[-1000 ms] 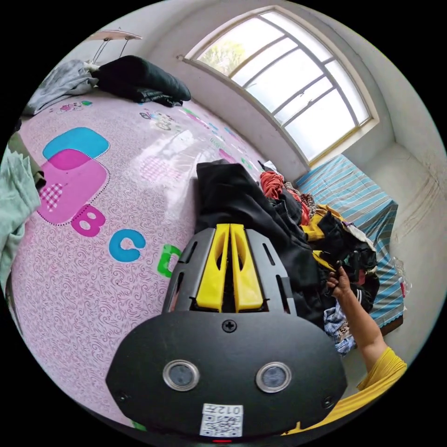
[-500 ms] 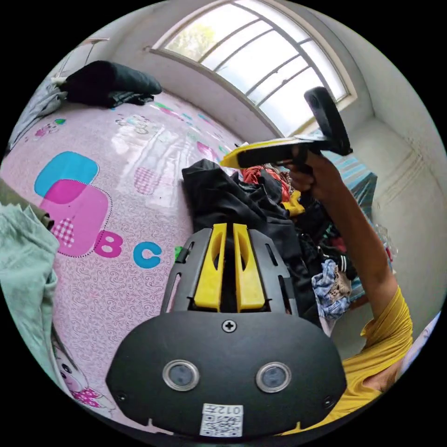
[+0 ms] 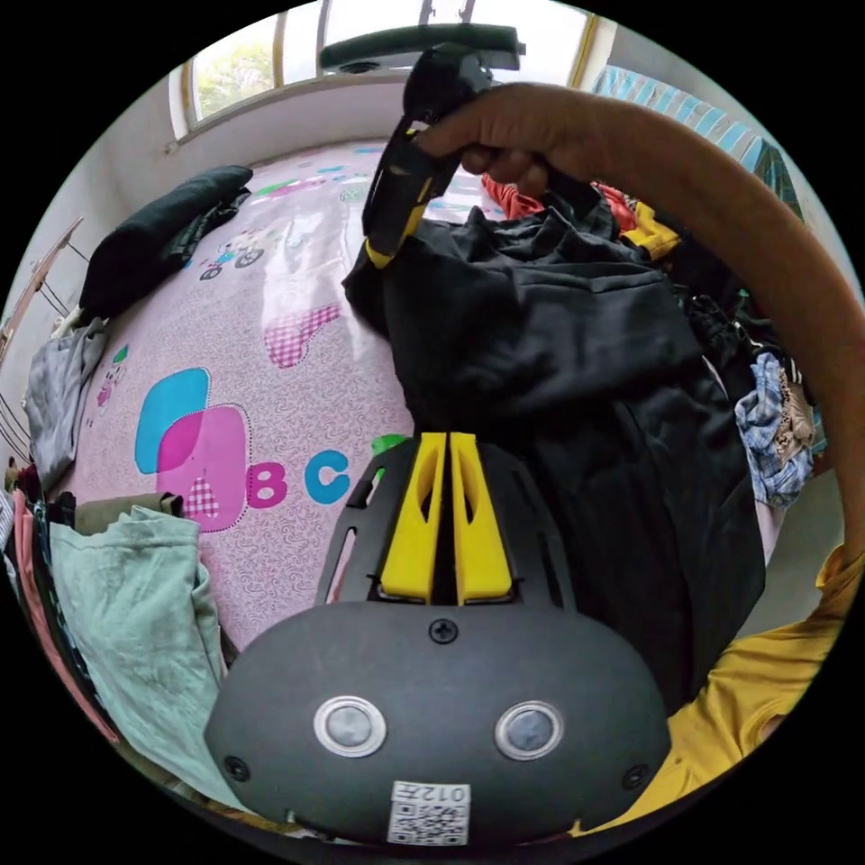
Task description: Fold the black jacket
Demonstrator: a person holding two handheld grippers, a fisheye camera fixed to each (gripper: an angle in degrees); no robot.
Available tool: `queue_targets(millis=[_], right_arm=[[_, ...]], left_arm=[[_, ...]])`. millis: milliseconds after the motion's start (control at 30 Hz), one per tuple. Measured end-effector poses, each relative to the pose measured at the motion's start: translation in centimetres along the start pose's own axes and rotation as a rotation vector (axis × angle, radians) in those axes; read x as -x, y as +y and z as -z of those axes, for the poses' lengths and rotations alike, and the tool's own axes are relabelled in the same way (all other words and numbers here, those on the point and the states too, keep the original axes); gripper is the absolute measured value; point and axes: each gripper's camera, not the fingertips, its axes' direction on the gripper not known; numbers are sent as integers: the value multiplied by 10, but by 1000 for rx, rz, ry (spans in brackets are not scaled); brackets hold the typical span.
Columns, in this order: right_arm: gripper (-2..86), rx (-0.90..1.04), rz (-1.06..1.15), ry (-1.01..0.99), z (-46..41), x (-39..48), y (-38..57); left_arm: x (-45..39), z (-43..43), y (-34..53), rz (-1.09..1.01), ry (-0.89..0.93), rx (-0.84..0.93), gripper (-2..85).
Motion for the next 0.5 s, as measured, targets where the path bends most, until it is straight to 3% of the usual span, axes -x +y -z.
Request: queue_targets(millis=[100,233,367,500], right_arm=[[7,-82,-106,-201,-22,-55,8],[11,-230,-96,-328,-38,-78,20],[22,-435,-126,-129,-13,-81,39],[54,-307,116,25,-11,-35,22]], left_arm=[[-1,-5,3,7,-21,39,0],[3,-3,7,52,-15,27,1],[5,1,12,76,-10,41,8],[3,16,18,93,-68,-22,31]])
